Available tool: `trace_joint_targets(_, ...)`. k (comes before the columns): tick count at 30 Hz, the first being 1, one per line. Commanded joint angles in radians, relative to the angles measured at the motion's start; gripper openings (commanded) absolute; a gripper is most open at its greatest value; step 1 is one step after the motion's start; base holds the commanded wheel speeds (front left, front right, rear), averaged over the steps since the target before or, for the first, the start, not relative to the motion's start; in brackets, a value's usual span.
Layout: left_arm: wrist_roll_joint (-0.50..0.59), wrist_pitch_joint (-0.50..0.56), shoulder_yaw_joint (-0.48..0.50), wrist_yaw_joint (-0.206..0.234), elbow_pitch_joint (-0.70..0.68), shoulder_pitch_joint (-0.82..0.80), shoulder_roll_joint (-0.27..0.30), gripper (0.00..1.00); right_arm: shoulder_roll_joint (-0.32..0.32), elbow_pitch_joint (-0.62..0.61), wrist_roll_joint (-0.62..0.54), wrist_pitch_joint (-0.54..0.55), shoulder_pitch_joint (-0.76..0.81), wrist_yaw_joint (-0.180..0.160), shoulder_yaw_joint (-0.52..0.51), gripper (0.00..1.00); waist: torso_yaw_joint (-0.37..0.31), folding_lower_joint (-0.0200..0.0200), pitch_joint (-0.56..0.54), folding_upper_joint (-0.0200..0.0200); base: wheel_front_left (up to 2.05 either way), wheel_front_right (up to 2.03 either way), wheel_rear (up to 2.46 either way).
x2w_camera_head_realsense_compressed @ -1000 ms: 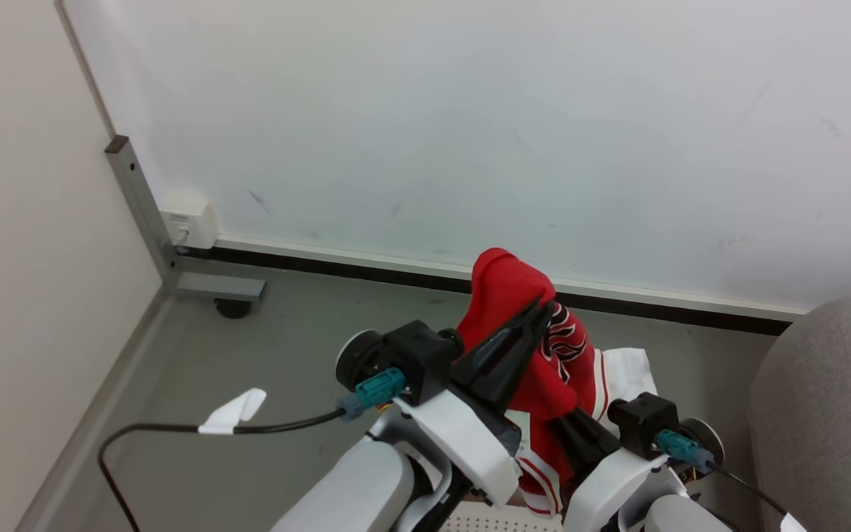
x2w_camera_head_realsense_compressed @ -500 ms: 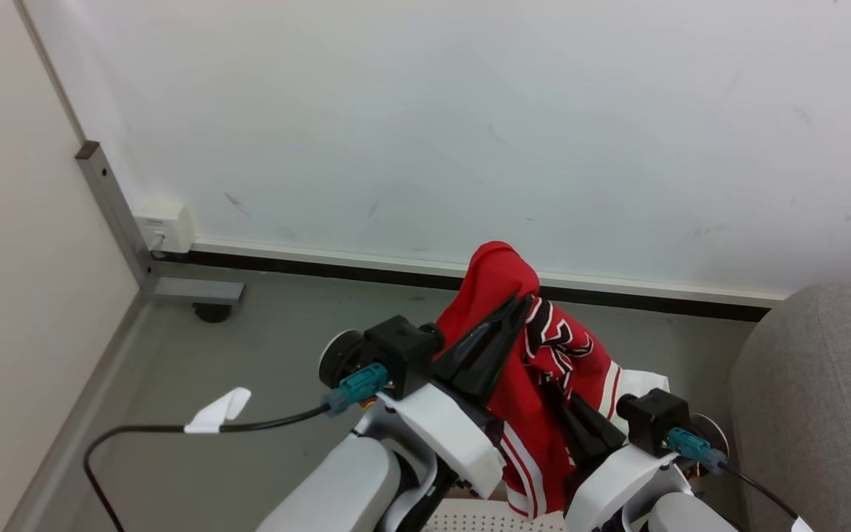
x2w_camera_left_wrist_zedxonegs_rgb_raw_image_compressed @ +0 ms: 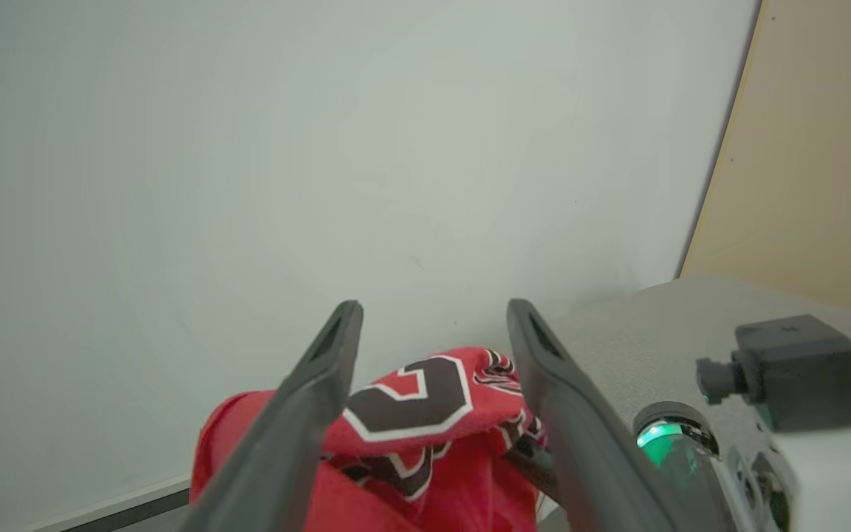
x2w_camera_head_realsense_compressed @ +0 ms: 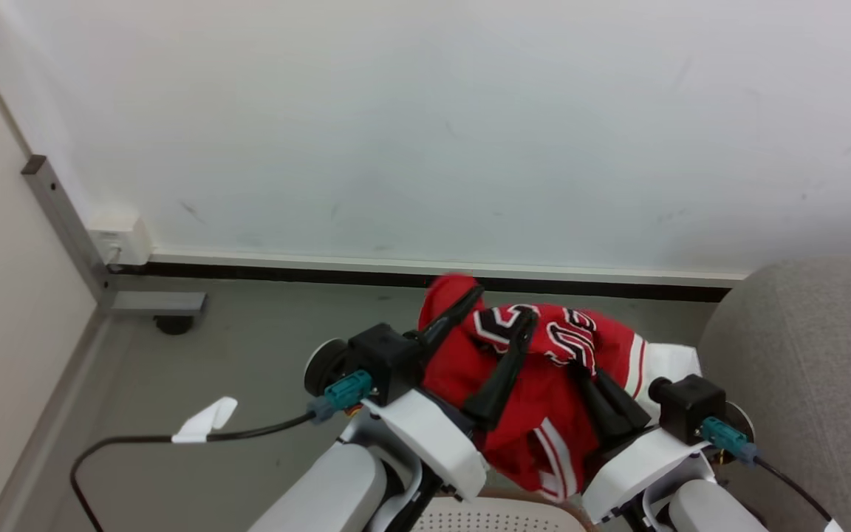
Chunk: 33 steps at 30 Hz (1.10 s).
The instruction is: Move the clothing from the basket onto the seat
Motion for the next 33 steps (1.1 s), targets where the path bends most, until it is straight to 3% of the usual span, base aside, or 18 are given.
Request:
trace_joint_targets(1, 0.001, -0.007, 0.0, 0.002, 0.002, 0.018, 0.013, 1.0, -0.002, -0.01, -0.019, 0.0, 0.016, -0.002, -0.019, 0.0, -0.018, 0.0, 0.001, 0.0, 0.0, 0.0, 0.0)
trace_joint_targets(16, 0.016, -0.081, -0.027, -0.033, -0.006, 0.068, 0.05, 1.0, -0.059, -0.133, -0.097, 0.0, 0.065, -0.002, -0.199, 0.0, -0.207, 0.0, 0.039, 0.0, 0.0, 0.0, 0.0)
trace_joint_targets(33, 0.052, -0.107, -0.048, -0.068, 0.036, 0.095, 0.046, 1.0, -0.084, -0.268, -0.133, 0.0, 0.167, -0.002, -0.277, 0.0, -0.434, 0.0, 0.069, 0.0, 0.0, 0.0, 0.0)
